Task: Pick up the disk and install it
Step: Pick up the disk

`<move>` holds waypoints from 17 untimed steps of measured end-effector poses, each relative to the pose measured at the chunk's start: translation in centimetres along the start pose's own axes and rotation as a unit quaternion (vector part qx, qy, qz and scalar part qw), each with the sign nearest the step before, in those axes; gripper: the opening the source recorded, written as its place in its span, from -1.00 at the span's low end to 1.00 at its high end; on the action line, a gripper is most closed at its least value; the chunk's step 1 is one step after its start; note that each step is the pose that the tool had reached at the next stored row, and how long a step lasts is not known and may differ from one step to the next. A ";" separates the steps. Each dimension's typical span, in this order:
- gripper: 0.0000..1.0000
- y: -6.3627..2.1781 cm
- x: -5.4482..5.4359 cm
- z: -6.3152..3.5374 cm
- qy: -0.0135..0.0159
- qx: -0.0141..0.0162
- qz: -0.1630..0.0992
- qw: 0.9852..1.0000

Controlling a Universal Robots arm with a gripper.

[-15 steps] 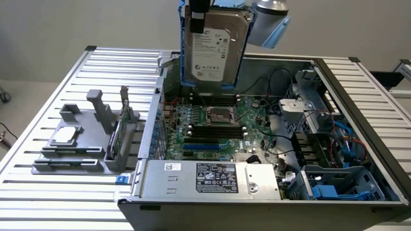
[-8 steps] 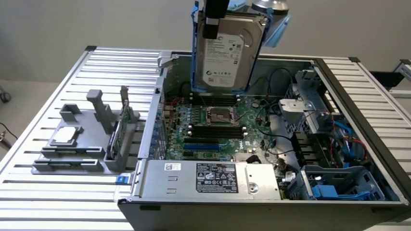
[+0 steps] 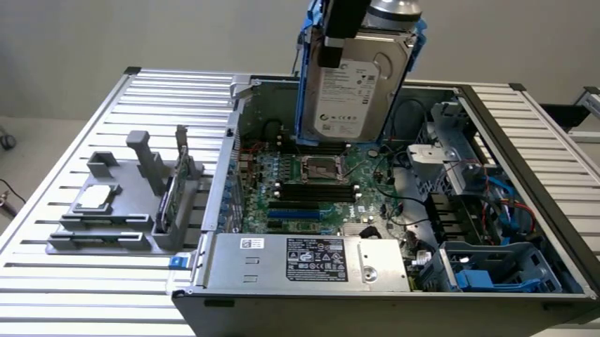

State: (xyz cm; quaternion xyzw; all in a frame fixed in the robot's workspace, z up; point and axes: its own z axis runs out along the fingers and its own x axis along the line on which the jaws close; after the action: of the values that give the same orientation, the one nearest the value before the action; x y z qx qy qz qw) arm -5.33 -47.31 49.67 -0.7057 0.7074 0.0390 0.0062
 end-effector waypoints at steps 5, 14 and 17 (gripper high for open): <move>-0.36 -1.31 1.2 -0.09 0.000 0.001 0.000 1.000; -0.36 -3.72 3.4 -0.27 0.000 0.003 0.000 1.000; -0.36 -4.53 4.2 -0.32 0.000 0.003 0.000 1.000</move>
State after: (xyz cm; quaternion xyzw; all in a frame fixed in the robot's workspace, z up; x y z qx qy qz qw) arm -0.80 -51.49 49.51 -0.7058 0.7074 0.0367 0.0084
